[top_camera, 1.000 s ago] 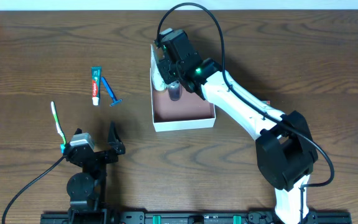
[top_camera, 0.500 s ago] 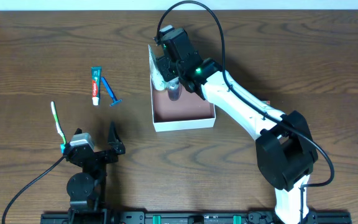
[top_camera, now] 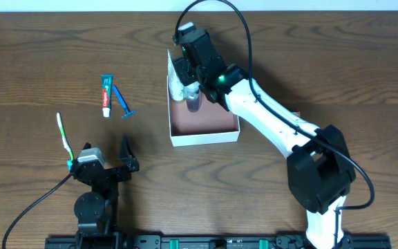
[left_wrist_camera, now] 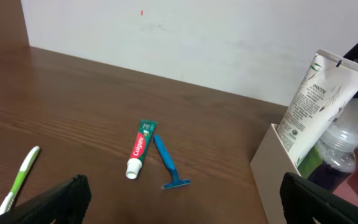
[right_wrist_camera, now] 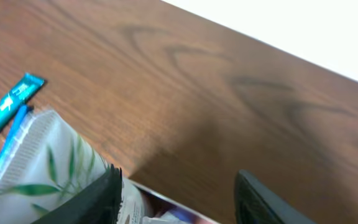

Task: Pack container
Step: 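Release the bottle and lift the right gripper out of the box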

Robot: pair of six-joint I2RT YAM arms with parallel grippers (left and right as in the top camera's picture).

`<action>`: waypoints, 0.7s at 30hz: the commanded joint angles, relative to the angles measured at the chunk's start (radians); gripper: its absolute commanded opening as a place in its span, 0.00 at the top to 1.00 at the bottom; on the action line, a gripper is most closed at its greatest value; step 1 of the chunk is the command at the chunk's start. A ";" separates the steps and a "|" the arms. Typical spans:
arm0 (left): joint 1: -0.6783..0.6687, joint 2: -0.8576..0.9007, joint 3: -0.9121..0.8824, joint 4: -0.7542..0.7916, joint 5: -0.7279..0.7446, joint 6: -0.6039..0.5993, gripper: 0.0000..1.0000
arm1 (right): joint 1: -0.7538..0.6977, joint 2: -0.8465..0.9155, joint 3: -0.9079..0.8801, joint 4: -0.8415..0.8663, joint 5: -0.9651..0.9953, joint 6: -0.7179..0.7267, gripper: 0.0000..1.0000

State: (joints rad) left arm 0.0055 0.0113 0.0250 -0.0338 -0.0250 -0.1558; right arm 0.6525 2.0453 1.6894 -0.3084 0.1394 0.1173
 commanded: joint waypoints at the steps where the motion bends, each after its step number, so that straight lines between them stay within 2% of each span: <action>1: 0.005 -0.001 -0.021 -0.037 -0.005 0.013 0.02 | -0.012 -0.072 0.011 0.014 0.048 -0.019 0.42; 6: 0.005 -0.001 -0.021 -0.037 -0.005 0.013 0.02 | -0.034 -0.142 0.011 0.013 0.048 -0.019 0.36; 10: 0.005 -0.001 -0.021 -0.037 -0.005 0.013 0.02 | -0.047 -0.225 0.011 -0.036 0.048 -0.018 0.28; 16: 0.005 -0.001 -0.021 -0.037 -0.005 0.013 0.02 | -0.061 -0.357 0.011 -0.233 0.045 0.025 0.20; 21: 0.005 -0.001 -0.021 -0.037 -0.005 0.013 0.02 | -0.079 -0.418 0.011 -0.440 0.043 0.139 0.15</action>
State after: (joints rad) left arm 0.0055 0.0113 0.0250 -0.0341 -0.0254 -0.1558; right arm 0.5922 1.6478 1.6936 -0.6975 0.1764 0.1722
